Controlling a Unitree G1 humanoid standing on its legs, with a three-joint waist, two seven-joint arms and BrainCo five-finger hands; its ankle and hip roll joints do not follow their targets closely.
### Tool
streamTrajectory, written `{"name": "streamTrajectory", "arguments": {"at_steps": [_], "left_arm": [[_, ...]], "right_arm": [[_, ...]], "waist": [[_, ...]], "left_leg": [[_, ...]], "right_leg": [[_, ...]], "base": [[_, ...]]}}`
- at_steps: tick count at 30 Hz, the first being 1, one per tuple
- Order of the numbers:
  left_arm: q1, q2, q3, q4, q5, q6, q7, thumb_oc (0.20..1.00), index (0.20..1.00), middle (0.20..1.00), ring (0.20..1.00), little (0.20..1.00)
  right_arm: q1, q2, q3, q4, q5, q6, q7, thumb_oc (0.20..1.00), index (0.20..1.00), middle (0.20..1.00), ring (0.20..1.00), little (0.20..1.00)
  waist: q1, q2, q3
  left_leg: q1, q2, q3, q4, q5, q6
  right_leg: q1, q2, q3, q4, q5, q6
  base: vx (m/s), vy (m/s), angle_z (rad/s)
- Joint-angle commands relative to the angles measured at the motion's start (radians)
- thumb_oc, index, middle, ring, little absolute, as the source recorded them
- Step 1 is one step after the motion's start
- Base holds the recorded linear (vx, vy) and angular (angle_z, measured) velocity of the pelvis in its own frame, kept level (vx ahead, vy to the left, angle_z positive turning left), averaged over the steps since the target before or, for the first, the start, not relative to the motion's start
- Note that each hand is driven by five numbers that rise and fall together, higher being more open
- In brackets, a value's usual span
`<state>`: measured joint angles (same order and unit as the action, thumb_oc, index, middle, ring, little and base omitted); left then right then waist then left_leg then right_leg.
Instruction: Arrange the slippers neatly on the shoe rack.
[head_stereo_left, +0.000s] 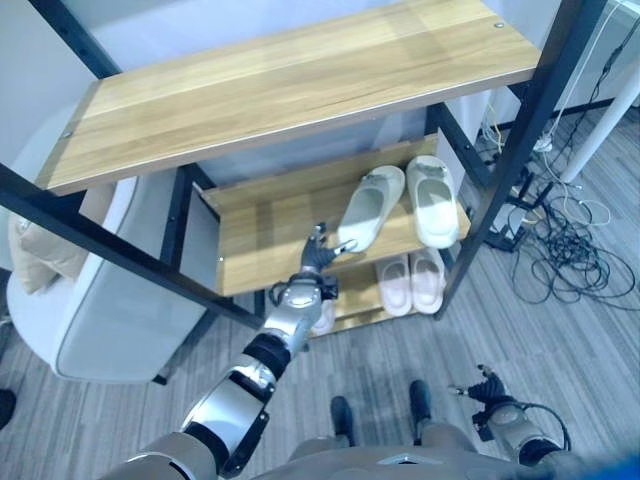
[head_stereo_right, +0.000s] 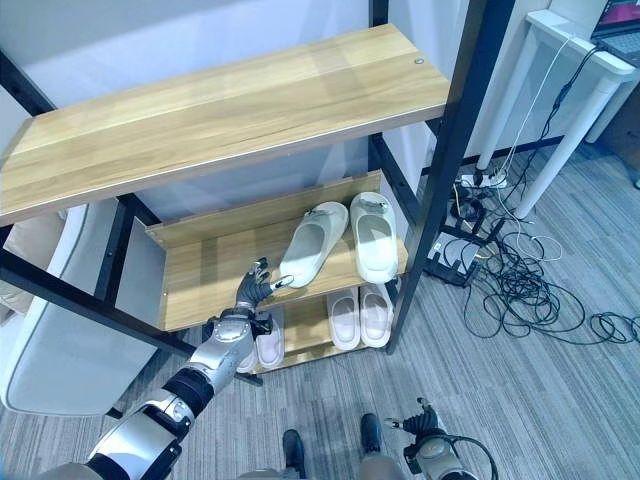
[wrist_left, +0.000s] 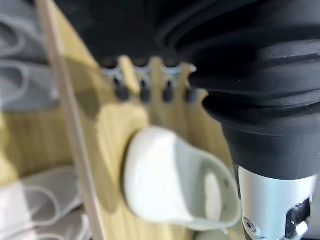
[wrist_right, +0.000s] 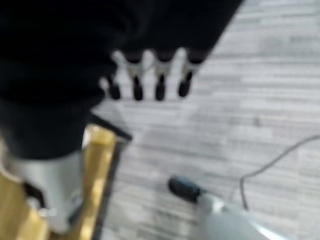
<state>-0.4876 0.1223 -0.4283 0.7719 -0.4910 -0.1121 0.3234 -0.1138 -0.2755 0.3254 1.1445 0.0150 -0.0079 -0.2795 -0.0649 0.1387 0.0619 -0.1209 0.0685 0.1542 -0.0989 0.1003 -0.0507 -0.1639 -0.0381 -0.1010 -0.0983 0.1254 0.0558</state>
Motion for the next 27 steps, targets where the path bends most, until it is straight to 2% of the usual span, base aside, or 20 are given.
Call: {"name": "streamTrajectory", "arguments": {"at_steps": [1, 27], "left_arm": [[-0.082, -0.015, 0.013, 0.042, -0.006, -0.032, -0.014, 1.0, 1.0, 1.0, 1.0, 1.0], [-0.167, -0.041, -0.027, 0.034, -0.023, -0.048, -0.028, 1.0, 1.0, 1.0, 1.0, 1.0]], "right_arm": [[-0.037, 0.004, 0.038, 0.029, 0.001, -0.013, -0.009, 1.0, 1.0, 1.0, 1.0, 1.0], [-0.052, -0.008, 0.044, 0.053, 0.018, -0.019, -0.003, 1.0, 1.0, 1.0, 1.0, 1.0]], "waist": [[0.003, -0.02, 0.036], [-0.011, 0.003, 0.049]], "left_leg": [[-0.035, -0.007, -0.078, 0.012, -0.038, -0.018], [-0.04, -0.006, -0.071, 0.012, -0.035, -0.018]], "right_leg": [[-0.007, -0.059, -0.054, 0.044, -0.095, 0.064], [-0.027, -0.053, -0.038, 0.058, -0.099, 0.062]], "base": [[0.0, 0.0, 0.0], [0.0, -0.001, 0.0]]}}
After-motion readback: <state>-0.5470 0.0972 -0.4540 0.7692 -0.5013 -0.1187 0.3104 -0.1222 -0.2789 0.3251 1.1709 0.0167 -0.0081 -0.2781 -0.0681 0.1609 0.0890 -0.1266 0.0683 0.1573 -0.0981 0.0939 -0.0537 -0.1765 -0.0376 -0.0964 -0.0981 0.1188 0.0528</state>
